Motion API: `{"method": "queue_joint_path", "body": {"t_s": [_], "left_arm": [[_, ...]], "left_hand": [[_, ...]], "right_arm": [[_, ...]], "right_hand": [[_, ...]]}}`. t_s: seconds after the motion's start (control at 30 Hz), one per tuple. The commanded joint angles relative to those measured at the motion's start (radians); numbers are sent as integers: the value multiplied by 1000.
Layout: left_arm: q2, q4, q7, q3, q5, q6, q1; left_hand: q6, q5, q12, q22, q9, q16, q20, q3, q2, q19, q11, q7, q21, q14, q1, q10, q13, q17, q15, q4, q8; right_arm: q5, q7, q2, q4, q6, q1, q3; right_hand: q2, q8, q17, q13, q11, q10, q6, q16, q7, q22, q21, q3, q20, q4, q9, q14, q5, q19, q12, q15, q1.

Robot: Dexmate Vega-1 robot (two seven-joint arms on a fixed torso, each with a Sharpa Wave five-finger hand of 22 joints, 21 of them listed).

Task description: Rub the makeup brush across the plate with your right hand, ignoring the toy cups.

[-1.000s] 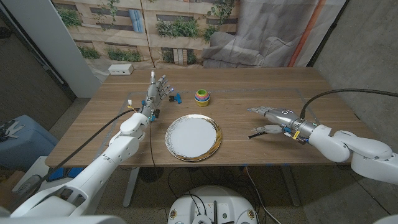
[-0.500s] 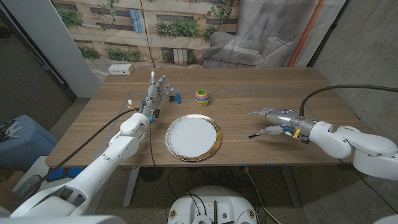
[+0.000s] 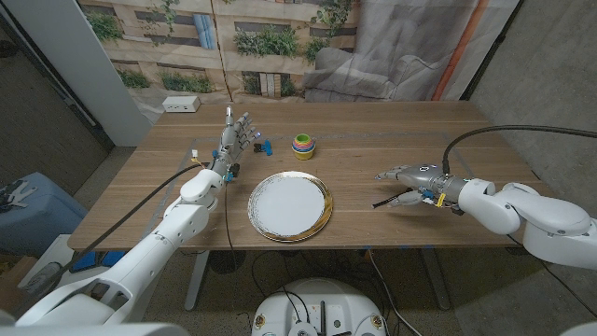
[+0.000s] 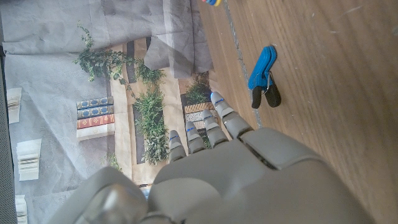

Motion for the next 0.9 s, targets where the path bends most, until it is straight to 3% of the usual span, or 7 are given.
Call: {"method": "queue_joint_path", "body": {"t_s": [0.03, 0.27, 0.7, 0.9], "left_arm": [[0, 1, 0, 0, 0, 0, 0], [0, 0, 0, 0, 0, 0, 0], [0, 0, 0, 0, 0, 0, 0], [0, 0, 0, 0, 0, 0, 0]], "left_hand": [[-1, 4, 7, 5, 2, 4, 0, -1, 14, 8, -11, -8, 6, 8, -1, 1, 3, 2, -13, 7, 8], [-1, 4, 8, 5, 2, 4, 0, -1, 14, 9, -11, -8, 7, 8, -1, 2, 3, 2, -13, 7, 8], [-1, 4, 7, 5, 2, 4, 0, -1, 14, 8, -9, -8, 7, 8, -1, 1, 3, 2, -14, 7, 8], [-1, 4, 7, 5, 2, 4, -1, -1, 14, 9, -10, -8, 7, 7, -1, -1, 3, 2, -13, 7, 8]], "right_arm": [[-140, 118, 47, -28, -45, 95, -104], [-244, 113, 63, -29, -69, 93, -134], [-309, 130, 108, 4, -48, 109, -156], [-331, 154, 128, 13, -39, 121, -167]], "right_hand": [[-16, 8, -1, 2, -11, 25, 17, 12, -1, 2, -1, 1, -6, 8, 5, 20, -1, 17, 9, -13, 22], [-28, 16, -7, 0, -43, 72, 49, 24, -1, 2, -3, -2, -10, 9, 5, 61, 2, 36, 14, -30, 58], [-32, 30, -14, -2, -52, 135, 99, 34, -3, 2, -5, 5, -21, 7, 6, 107, 4, 61, 17, -47, 128], [-34, 39, -16, -4, -72, 169, 133, 36, -3, 2, -6, 4, -26, 11, 7, 123, 3, 71, 17, -61, 159]]}}
